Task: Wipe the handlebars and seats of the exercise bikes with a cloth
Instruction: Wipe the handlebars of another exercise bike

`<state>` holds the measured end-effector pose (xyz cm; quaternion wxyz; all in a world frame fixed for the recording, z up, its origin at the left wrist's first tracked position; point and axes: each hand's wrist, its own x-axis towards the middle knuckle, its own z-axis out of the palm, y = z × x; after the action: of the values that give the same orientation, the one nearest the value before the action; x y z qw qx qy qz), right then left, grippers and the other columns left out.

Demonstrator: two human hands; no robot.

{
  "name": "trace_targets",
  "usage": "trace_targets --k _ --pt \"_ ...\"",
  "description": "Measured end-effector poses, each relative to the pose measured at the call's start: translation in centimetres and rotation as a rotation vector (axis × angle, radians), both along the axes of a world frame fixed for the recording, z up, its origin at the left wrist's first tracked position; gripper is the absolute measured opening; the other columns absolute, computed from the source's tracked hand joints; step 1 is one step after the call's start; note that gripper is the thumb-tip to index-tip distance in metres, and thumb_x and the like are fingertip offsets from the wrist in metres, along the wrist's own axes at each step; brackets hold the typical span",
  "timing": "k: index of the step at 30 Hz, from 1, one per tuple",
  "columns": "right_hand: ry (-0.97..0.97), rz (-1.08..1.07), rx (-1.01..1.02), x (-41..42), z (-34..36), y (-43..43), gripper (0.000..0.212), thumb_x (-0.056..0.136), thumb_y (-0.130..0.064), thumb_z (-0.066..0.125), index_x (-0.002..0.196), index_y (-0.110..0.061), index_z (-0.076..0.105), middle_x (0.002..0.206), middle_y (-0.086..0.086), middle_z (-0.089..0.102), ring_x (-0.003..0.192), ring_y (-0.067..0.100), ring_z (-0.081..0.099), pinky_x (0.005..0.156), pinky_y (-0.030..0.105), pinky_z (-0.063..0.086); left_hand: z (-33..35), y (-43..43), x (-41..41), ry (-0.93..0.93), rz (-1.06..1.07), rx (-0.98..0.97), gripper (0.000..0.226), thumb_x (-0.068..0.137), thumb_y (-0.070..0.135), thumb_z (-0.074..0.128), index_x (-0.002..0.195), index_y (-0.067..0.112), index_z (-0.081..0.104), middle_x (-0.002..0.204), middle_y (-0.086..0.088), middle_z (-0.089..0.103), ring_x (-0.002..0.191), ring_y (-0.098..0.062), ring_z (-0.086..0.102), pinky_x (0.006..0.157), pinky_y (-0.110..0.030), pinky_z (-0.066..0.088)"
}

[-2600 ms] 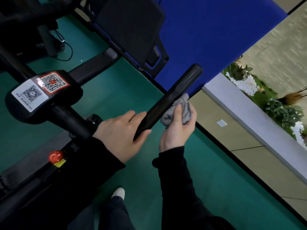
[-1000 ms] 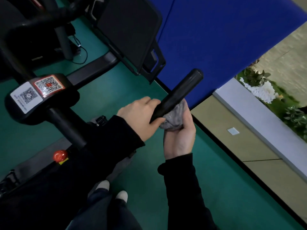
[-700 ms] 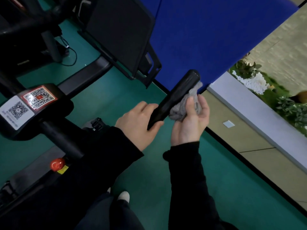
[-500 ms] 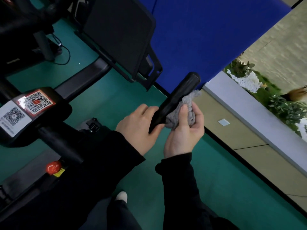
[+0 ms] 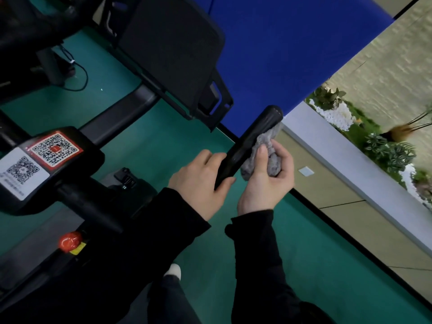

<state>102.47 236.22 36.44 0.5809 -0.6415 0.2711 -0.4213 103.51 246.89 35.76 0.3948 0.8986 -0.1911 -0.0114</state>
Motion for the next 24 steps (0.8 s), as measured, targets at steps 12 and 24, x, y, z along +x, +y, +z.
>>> trace_targets --k 12,24 --pt "0.101 0.094 -0.779 0.7 2.3 -2.0 0.012 0.08 0.002 0.07 0.091 0.0 0.071 0.096 0.007 0.053 0.093 0.026 0.057 0.086 0.024 0.046 -0.1 -0.1 0.1 0.043 0.003 -0.027 0.045 0.086 0.045 0.056 0.126 0.024 0.052 0.109 0.001 0.055 0.094 -0.027 0.059 0.076 -0.041 0.05" --pt "0.268 0.666 -1.517 2.9 7.6 -7.1 0.008 0.085 -0.002 0.069 0.092 0.0 0.071 0.095 0.016 0.064 0.091 0.038 0.055 0.081 0.033 0.041 -0.3 -0.2 0.2 0.091 0.021 -0.026 0.047 0.084 0.049 0.057 0.125 0.026 0.052 0.114 0.001 0.054 0.101 -0.029 0.059 0.081 -0.043 0.049"
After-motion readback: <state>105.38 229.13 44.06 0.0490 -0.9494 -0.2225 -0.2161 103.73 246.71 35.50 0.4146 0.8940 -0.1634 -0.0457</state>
